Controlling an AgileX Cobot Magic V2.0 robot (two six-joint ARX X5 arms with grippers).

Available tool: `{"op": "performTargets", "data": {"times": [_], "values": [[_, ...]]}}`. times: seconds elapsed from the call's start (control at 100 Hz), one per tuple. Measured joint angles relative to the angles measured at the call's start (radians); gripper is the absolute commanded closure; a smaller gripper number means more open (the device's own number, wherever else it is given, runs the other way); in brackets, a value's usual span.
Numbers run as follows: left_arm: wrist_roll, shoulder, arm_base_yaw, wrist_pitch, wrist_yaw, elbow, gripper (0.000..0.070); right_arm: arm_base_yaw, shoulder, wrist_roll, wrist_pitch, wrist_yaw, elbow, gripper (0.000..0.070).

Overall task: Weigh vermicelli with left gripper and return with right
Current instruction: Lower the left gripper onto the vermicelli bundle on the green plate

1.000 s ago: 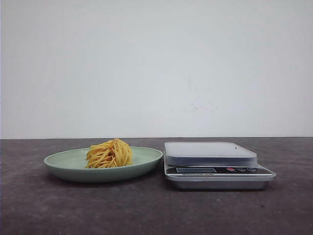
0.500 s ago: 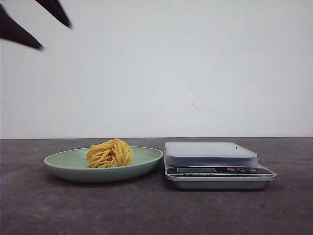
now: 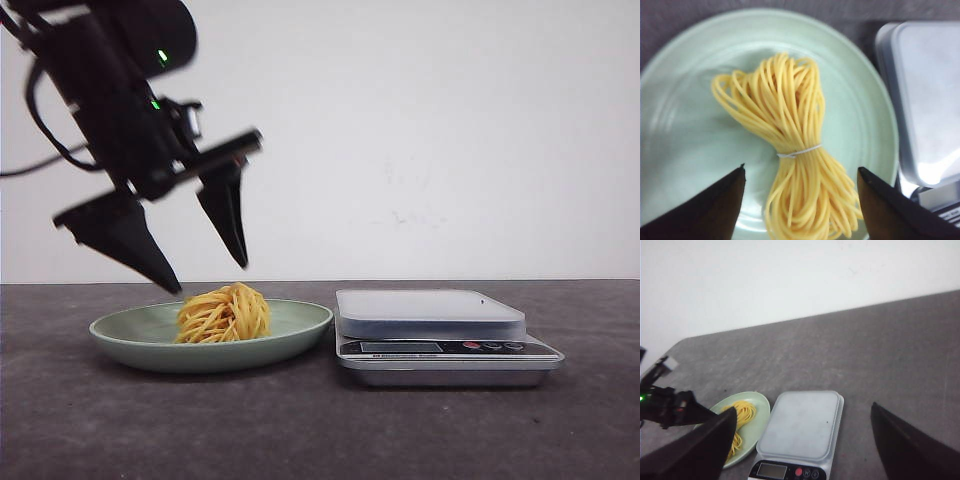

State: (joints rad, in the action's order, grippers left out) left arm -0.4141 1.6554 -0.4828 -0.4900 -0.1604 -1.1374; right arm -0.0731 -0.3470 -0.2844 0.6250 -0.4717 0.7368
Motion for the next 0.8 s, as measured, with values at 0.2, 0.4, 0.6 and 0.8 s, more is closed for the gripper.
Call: {"op": "performTargets", "data": {"times": [0.2,0.4,0.6,0.8], "values": [[-0.009,0.063,-0.033,0.008,0.004,-0.047,0.0271,0.002,0.0,0.0,0.0,0.0,0.0,0.0155],[-0.008,0.1,-0.035,0.013,0.056,-0.049,0.0271,0.006,0.0,0.001,0.01,-0.005,0.0,0.0155],[-0.009,0.123,-0.035,0.012,0.057,-0.049,0.0272,0.006,0.0,0.001,0.015,-0.006,0.0,0.0155],[-0.008,0.137,-0.035,0.021,0.055,-0.049,0.0524,0.006,0.0,0.001,0.015,-0.006,0.0,0.0156]]}}
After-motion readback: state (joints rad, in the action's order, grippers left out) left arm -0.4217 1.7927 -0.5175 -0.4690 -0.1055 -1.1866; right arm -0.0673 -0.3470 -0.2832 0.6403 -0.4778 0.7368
